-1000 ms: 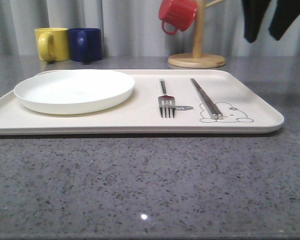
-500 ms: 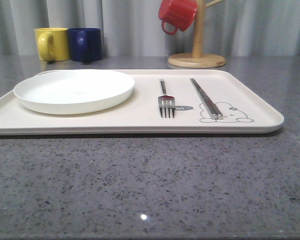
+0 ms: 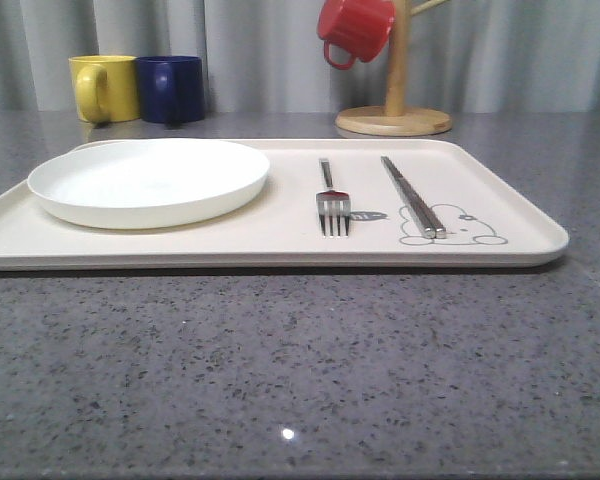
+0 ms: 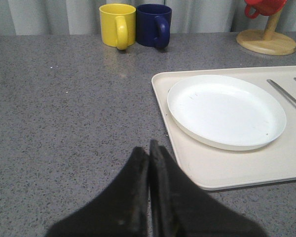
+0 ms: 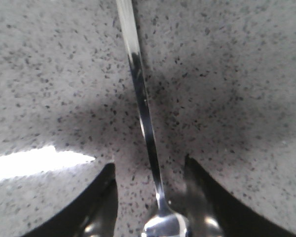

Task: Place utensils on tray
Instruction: 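Move the right gripper to the spoon and grasp it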

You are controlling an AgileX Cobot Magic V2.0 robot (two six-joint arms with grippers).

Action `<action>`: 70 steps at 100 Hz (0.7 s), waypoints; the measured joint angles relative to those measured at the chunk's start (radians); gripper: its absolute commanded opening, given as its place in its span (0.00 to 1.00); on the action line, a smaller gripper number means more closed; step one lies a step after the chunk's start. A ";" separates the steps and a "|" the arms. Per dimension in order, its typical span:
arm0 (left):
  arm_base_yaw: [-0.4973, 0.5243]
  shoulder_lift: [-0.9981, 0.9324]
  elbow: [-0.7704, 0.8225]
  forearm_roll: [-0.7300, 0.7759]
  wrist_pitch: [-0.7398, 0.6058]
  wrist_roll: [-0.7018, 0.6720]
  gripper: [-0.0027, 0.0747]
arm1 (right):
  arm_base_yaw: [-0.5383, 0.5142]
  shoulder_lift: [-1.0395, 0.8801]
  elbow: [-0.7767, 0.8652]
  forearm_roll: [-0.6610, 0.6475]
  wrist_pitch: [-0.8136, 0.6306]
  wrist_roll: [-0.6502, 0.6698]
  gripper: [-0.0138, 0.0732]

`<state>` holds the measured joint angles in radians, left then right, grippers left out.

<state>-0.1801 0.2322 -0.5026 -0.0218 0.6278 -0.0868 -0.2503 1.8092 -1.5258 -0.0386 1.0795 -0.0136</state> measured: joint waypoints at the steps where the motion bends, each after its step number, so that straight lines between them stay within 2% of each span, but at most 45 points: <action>1: 0.000 0.000 0.000 0.000 0.000 0.000 0.01 | -0.002 0.005 0.000 0.000 0.000 0.000 0.55; 14: 0.000 0.000 0.000 0.000 0.000 0.000 0.01 | -0.002 0.037 0.000 0.002 -0.002 0.000 0.54; 21: 0.000 0.000 0.000 0.000 0.000 0.000 0.01 | -0.002 0.052 0.000 0.010 -0.002 -0.002 0.49; 47: 0.000 0.000 0.000 0.000 0.000 0.000 0.01 | -0.004 0.063 0.000 0.039 -0.005 -0.002 0.06; 70: 0.000 0.000 0.000 0.000 0.000 0.000 0.01 | -0.004 0.043 0.000 0.058 -0.005 -0.004 0.06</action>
<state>-0.1801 0.2322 -0.5026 -0.0218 0.6278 -0.0868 -0.2545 1.8517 -1.5258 0.0190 1.0741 -0.0179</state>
